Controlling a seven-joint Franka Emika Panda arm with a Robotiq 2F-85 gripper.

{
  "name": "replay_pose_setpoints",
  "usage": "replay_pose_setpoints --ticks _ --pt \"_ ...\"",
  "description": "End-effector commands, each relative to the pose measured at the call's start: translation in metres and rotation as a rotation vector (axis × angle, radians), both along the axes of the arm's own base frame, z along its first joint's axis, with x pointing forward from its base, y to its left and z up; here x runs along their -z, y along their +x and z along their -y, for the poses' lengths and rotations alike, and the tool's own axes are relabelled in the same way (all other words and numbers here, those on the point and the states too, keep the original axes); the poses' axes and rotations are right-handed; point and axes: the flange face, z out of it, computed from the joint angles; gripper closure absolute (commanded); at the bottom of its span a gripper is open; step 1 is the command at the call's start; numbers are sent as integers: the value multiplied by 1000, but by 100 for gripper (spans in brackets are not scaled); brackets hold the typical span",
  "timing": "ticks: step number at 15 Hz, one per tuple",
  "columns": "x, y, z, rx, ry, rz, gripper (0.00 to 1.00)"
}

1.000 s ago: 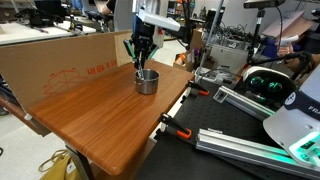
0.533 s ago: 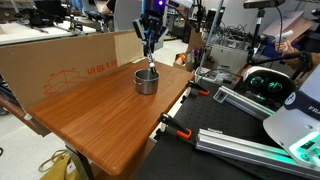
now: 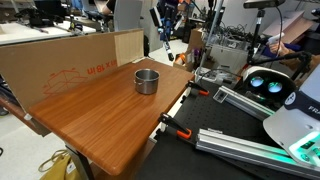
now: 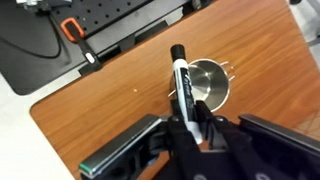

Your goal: Take the black marker out of the pot and place it on the right side of the table

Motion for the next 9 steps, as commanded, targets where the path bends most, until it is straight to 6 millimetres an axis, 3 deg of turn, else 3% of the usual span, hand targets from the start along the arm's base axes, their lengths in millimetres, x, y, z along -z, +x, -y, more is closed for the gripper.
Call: replay_pose_setpoints --ticks 1,5,9 --pt "-11 4 21 -27 33 -55 95" --pt "-9 8 40 -47 70 -126 95" --pt "11 16 49 -62 87 -203 95"
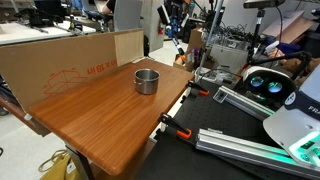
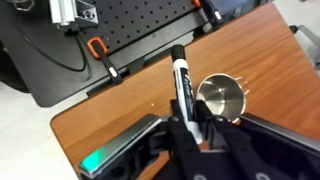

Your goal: Take the black marker out of the pot and place it on the right side of the table

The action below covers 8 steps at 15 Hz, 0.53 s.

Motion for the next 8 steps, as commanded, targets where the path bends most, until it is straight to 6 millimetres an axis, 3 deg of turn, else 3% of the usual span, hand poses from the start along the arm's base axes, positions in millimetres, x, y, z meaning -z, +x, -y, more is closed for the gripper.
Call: replay_pose_setpoints --ticks 1,8 --pt "14 13 10 -29 20 -85 95" --pt "39 44 33 10 30 -127 95"
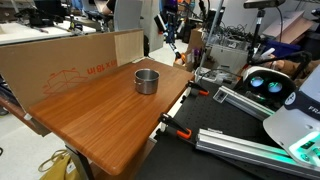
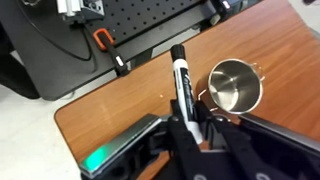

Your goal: Take the black marker out of the pot and place it on the right side of the table

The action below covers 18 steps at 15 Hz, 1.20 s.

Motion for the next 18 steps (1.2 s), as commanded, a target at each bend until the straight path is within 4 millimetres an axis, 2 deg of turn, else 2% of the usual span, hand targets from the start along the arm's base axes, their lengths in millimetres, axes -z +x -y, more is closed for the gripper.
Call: replay_pose_setpoints --ticks 1,5,12,18 --pt "11 17 13 5 26 -57 95" --pt "34 36 23 19 49 -102 95" --pt "88 68 28 66 37 -162 95" --pt "115 87 40 105 32 -193 95"
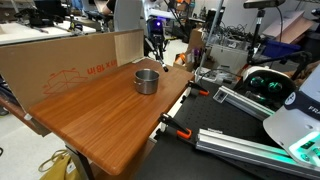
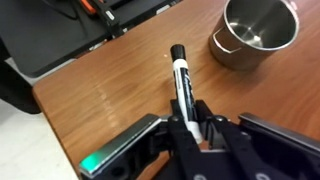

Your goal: Take the black marker out of the pot and place it on the right side of the table

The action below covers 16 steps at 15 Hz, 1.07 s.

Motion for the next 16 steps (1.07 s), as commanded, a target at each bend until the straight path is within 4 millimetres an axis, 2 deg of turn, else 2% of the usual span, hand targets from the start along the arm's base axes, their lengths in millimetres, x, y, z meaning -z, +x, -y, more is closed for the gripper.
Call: replay_pose_setpoints --ticks 1,7,13,14,15,16 --pt "11 13 7 41 27 -48 95" --pt "43 23 15 100 -9 -99 95" --pt "65 31 17 151 -48 -137 95" --pt "65 33 18 145 -56 -135 53" --pt "65 35 18 132 -62 -130 53" --pt "65 37 18 125 -69 -118 45"
